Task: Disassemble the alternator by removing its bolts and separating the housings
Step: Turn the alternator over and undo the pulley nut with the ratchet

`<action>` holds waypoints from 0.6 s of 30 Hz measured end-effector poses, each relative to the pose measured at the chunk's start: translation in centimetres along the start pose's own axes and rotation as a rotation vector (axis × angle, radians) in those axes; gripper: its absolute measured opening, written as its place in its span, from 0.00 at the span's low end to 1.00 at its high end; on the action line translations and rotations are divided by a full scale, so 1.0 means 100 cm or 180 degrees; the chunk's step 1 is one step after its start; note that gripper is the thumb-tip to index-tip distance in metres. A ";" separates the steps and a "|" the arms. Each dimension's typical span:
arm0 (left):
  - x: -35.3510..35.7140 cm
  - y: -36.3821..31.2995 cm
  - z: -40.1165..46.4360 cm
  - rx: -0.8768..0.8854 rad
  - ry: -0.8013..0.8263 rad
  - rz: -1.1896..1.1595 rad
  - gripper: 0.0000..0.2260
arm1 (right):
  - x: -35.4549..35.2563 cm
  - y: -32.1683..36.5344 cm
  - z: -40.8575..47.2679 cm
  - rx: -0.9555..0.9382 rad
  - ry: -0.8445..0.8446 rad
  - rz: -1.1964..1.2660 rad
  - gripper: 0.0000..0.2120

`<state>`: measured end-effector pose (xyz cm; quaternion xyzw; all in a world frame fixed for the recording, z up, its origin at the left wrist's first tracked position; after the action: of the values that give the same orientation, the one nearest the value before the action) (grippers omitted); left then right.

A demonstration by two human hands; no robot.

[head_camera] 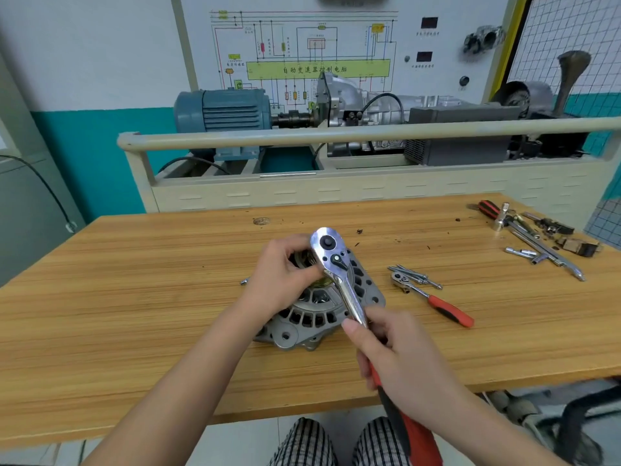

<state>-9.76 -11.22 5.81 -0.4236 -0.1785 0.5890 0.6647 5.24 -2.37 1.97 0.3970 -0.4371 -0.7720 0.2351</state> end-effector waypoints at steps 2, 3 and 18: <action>0.000 0.001 0.001 -0.0010 0.0059 -0.0005 0.06 | -0.010 -0.003 0.006 -0.0175 -0.0087 -0.0240 0.09; 0.000 0.002 0.002 -0.0026 0.0106 -0.0028 0.05 | -0.017 -0.005 0.011 -0.0277 -0.0121 -0.0366 0.09; -0.002 0.005 0.004 -0.0145 0.0131 -0.0313 0.11 | -0.049 -0.001 0.131 -0.1437 -0.0200 -0.1213 0.17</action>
<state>-10.37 -11.27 5.71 -0.4414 -0.1987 0.5425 0.6866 -2.72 7.55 7.89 0.3855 -0.1790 -0.8918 0.1547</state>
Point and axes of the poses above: each hand's wrist, its own z-axis towards the middle knuckle, its own x-axis out of the palm, y = z × x, the point moved 5 cm from there along z, towards the middle knuckle, and after that the axes turned 15 degrees about -y, right-handed, at the moved point
